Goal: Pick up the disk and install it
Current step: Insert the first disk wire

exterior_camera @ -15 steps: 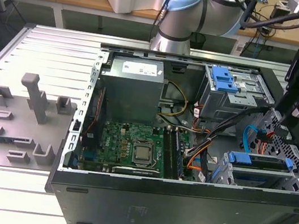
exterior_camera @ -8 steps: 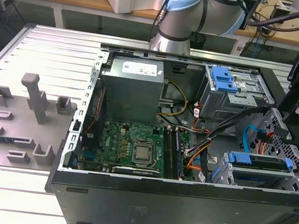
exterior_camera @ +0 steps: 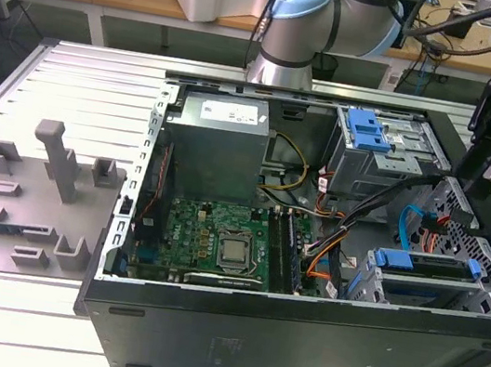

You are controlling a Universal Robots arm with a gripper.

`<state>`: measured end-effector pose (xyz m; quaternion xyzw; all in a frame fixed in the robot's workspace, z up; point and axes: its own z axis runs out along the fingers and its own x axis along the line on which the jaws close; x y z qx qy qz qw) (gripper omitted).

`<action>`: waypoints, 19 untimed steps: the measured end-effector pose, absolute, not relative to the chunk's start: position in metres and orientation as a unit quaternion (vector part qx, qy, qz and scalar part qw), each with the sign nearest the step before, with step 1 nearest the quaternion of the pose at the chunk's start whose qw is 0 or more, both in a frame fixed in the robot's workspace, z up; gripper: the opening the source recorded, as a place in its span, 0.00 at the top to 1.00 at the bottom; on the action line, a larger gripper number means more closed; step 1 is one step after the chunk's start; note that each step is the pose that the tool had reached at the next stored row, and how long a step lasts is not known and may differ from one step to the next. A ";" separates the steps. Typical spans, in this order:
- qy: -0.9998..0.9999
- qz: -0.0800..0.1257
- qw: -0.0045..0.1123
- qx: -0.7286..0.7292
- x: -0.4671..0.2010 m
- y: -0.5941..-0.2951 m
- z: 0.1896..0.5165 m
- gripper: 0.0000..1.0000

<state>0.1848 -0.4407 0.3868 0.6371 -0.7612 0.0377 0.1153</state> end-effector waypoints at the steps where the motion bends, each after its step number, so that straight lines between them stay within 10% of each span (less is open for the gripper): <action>1: -0.761 0.040 0.121 0.637 0.186 -0.440 0.386 0.56; 19: -0.756 0.078 0.165 0.629 0.197 -0.417 0.361 0.56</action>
